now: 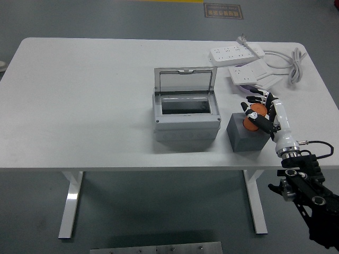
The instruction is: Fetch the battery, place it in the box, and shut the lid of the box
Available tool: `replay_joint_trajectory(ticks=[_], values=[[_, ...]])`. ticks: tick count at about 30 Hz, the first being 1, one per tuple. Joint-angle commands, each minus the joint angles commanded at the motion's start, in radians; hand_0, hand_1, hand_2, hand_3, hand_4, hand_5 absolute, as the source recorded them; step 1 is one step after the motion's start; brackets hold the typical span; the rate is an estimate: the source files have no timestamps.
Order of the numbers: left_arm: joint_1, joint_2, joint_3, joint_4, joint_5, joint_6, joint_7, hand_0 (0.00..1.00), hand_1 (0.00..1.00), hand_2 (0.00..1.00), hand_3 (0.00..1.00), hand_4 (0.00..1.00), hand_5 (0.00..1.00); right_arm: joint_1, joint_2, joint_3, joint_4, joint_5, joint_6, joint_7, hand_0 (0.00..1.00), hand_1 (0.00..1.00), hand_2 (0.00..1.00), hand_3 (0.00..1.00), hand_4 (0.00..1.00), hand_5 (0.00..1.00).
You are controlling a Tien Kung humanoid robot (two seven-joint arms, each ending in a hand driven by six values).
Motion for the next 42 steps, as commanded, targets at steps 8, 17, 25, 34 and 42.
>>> replay_joint_trajectory(ticks=[8,17,25,34,42], values=[[-0.002,0.000,-0.003,0.000,0.006,-0.001,0.000,0.632,0.698,0.573,0.541,0.500,0.002,0.004,-0.005,-0.029,-0.009,0.009,0.002,-0.006,0.604,0.652,0.620,0.716,0.834,0.316],[-0.004,0.000,-0.002,0.000,0.004,-0.001,-0.002,0.632,0.698,0.573,0.541,0.500,0.002,0.007,-0.007,-0.039,-0.015,0.015,0.002,-0.009,0.594,0.650,0.616,0.711,0.832,0.314],[-0.006,0.002,-0.004,0.000,0.006,0.000,-0.003,0.632,0.698,0.573,0.541,0.500,0.002,0.008,-0.009,-0.047,-0.018,0.015,-0.004,-0.012,0.594,0.649,0.617,0.708,0.828,0.312],[-0.007,0.002,-0.006,0.000,0.008,0.002,-0.004,0.632,0.698,0.573,0.541,0.500,0.002,0.007,-0.010,-0.053,-0.014,0.018,-0.020,-0.014,0.518,0.588,0.567,0.661,0.720,0.184],[-0.006,0.002,-0.009,0.000,0.012,0.000,-0.001,0.632,0.698,0.573,0.541,0.500,0.002,0.006,-0.011,-0.058,-0.010,0.024,-0.034,-0.018,0.443,0.492,0.504,0.558,0.616,0.153]])
